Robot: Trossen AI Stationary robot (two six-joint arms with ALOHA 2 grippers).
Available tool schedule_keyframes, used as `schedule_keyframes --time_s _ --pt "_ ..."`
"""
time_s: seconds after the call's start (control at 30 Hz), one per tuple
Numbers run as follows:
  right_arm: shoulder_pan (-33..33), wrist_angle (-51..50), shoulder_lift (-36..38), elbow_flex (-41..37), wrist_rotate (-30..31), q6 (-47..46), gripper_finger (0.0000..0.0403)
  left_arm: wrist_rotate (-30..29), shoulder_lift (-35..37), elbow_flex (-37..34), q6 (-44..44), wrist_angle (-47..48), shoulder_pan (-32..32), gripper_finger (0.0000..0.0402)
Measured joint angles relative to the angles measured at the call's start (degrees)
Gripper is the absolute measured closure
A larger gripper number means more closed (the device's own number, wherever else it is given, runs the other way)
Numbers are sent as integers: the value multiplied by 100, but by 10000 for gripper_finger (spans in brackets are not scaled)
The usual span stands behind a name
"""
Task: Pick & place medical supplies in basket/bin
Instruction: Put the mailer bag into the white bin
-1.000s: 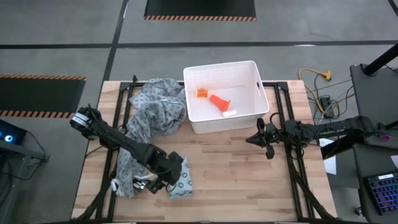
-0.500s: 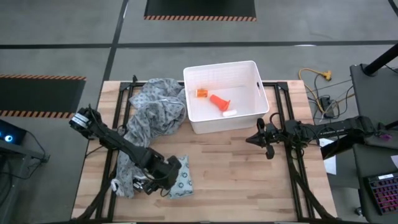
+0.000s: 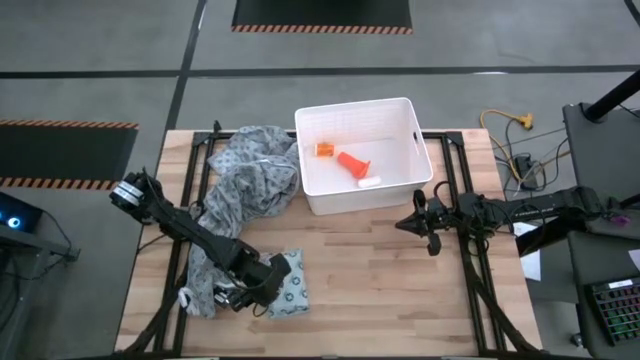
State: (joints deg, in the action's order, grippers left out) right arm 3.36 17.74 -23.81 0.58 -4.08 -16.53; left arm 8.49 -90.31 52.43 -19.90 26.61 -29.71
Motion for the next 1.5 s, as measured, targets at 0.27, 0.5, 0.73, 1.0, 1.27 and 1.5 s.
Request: schedule_keyframes --time_s 0.27,0.5,0.73,1.0,1.27,1.5 --pt "-4 0 0 0 279 1 394 -121 0 -284 -318 -684 0 133" --pt "-2 2 2 0 278 0 394 -166 -71 -291 -494 -746 2 179" --pt "0 4 2 0 278 -3 394 -166 -345 -283 -512 -959 2 255" --pt "0 4 2 0 278 -132 394 -127 -726 -285 -498 -1127 0 289" --pt "0 4 2 0 276 -138 394 -109 -586 -285 -40 -1182 0 362" --pt "0 4 2 0 276 -132 394 -115 -67 -298 660 -1104 13 400"
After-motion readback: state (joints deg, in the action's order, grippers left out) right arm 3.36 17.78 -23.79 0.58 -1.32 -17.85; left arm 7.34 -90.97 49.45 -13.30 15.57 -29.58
